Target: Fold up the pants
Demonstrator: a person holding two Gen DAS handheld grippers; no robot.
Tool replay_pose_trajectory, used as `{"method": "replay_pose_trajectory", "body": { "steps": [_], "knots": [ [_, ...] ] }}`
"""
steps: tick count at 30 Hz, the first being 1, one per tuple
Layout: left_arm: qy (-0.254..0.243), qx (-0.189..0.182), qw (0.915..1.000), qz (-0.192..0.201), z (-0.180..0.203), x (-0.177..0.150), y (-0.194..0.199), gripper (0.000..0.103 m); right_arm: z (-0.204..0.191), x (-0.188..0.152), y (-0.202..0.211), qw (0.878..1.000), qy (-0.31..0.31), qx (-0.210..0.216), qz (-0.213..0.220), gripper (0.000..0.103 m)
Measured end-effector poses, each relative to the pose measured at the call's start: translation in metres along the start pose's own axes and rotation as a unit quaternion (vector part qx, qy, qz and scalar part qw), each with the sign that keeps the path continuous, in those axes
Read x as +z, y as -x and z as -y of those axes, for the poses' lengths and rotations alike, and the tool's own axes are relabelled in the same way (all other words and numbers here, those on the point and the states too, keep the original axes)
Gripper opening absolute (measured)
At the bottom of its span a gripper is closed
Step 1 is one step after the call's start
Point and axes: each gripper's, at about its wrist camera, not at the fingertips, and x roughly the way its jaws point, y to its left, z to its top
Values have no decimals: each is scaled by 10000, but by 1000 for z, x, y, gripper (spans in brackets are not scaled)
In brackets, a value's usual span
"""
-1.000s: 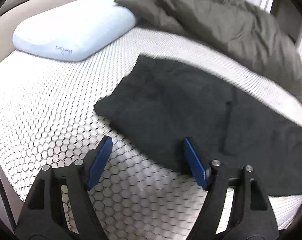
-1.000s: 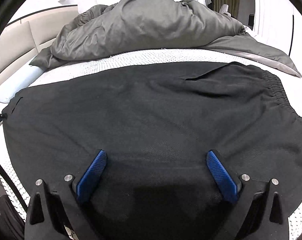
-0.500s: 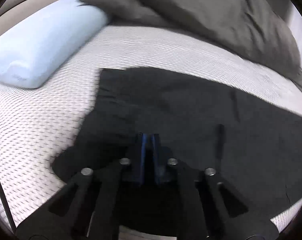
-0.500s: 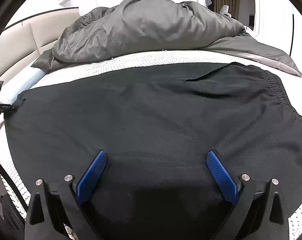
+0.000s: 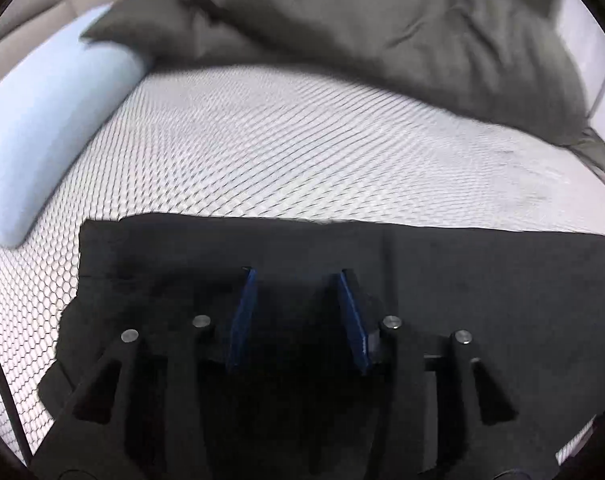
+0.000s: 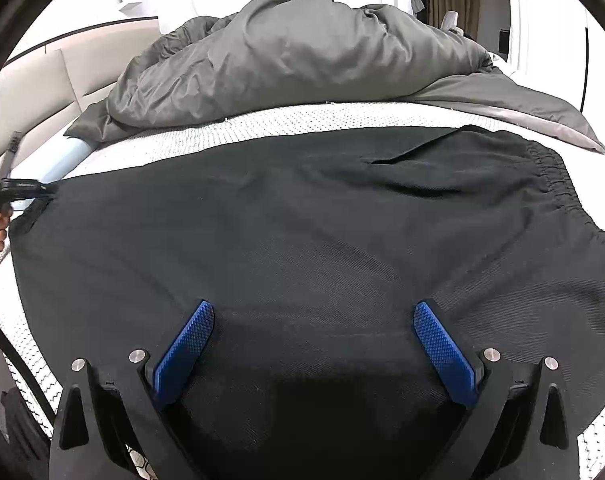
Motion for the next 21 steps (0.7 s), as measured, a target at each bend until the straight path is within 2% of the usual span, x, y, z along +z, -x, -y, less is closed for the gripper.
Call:
{"method": "replay_pose_trajectory", "body": {
  "steps": [2,4,5,8,10,12,13,14,15,17,18,21],
  "knots": [
    [217,152,9996,11,-16,3,-12,23,0,0,0,10000,1,3,5,101],
    [523,86,9986,54,-41,-1,-14,16,0,0,0,10000,-5,10,11,101],
    [727,57,9973,50,-53,-3,-14,2,-1,0,0,10000,-7,16,13,101],
    [1082,34,9941,111,-75,-12,2,1,0,0,0,10000,-4,29,22,101],
    [1026,190,9945,109,-68,-19,16,2,0,0,0,10000,-10,34,25,101],
    [815,120,9962,271,-48,-27,40,4,0,0,0,10000,-14,37,42,101],
    [753,-3,9966,344,-37,-30,51,7,-1,0,1,10000,-23,50,66,101],
    [686,-144,9965,449,-23,-35,63,21,0,-1,2,9999,-34,59,89,101],
    [604,-260,9964,540,-5,-40,73,44,-1,-1,4,9999,-49,61,142,101],
    [373,-514,9951,762,35,-53,92,70,-2,-3,9,9997,-56,29,251,101],
    [201,-667,9940,838,59,-61,100,76,-3,-3,12,9996,-60,6,291,101],
    [-268,-1121,9905,754,129,-89,111,76,-7,2,22,9994,-209,-20,259,102]
  ]
}}
